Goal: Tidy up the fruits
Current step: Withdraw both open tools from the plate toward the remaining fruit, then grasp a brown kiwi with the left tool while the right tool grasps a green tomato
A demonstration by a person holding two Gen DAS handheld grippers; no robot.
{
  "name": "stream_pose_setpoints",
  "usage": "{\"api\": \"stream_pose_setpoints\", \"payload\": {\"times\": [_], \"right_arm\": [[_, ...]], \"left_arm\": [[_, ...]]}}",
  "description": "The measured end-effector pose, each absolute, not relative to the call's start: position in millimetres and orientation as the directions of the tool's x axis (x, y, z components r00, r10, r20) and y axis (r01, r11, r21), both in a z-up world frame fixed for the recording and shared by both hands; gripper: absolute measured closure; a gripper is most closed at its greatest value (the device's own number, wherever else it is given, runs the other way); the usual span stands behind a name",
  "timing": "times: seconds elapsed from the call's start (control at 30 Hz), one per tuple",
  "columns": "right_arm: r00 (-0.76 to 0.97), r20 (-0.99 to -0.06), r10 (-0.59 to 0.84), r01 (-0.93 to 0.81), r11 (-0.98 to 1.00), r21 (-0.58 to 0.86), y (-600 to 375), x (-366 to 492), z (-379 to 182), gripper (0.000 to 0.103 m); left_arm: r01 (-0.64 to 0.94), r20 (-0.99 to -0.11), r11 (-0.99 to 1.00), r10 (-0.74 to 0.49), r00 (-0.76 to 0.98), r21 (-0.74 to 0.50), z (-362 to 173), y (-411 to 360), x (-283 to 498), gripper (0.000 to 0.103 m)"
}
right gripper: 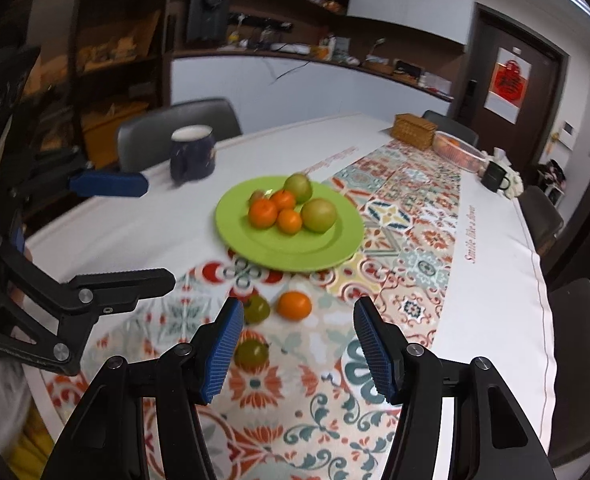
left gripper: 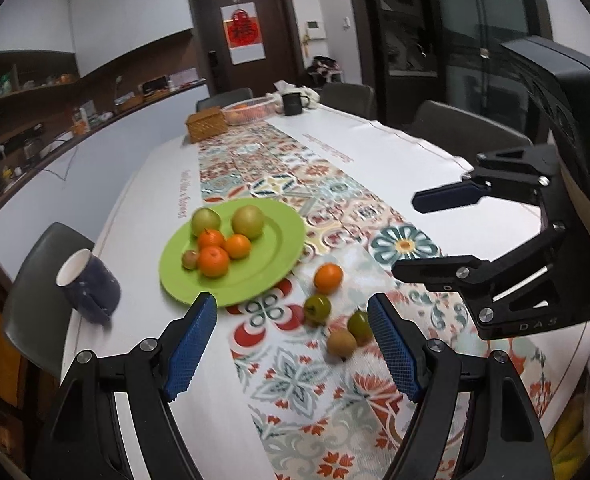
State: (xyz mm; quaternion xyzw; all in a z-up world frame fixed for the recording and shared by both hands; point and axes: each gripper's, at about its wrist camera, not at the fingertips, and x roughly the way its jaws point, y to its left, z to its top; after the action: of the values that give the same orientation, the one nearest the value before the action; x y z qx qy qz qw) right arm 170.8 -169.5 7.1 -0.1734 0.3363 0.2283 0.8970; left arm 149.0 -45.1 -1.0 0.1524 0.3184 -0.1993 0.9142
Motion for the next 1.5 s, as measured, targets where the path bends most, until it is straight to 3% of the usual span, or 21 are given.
{"api": "stream_pose_setpoints", "payload": {"times": [0.23, 0.37, 0.63, 0.9, 1.23, 1.5], "right_arm": [[0.615, -0.74, 0.274, -0.626, 0.74, -0.246, -156.5, 164.2, -18.3, 0.045], [0.586, -0.763, 0.274, -0.671, 0.693, -0.266, -152.1, 163.1, -31.5, 0.045], [0.506, -0.805, 0.31, -0.723, 0.661, -0.2, -150.7, 178.1, -55.9, 0.045], [0.426, -0.843, 0.328, -0.753, 0.645, -0.129, -149.3, 198.9, -74.8, 0.056], [0.379, -0.851, 0.364, -0.791, 0.605, -0.094, -144.9, 211.7, -81.4, 0.059], [0.346, -0.856, 0.384, -0.786, 0.617, -0.04, -145.2, 219.8, -87.1, 0.068]], "left_arm": [[0.532, -0.676, 0.829, -0.295, 0.675, 0.169, -22.1, -49.6, 147.6, 0.026], [0.585, -0.707, 0.794, -0.319, 0.631, 0.164, -34.5, -54.4, 151.5, 0.033], [0.661, -0.771, 0.744, -0.362, 0.525, 0.1, -60.2, -63.0, 166.0, 0.046], [0.68, -0.801, 0.732, -0.388, 0.456, 0.033, -79.7, -65.0, 185.5, 0.053], [0.695, -0.817, 0.718, -0.41, 0.405, -0.016, -88.4, -67.0, 196.3, 0.06], [0.671, -0.82, 0.74, -0.415, 0.394, -0.053, -89.5, -63.1, 201.9, 0.074]]}}
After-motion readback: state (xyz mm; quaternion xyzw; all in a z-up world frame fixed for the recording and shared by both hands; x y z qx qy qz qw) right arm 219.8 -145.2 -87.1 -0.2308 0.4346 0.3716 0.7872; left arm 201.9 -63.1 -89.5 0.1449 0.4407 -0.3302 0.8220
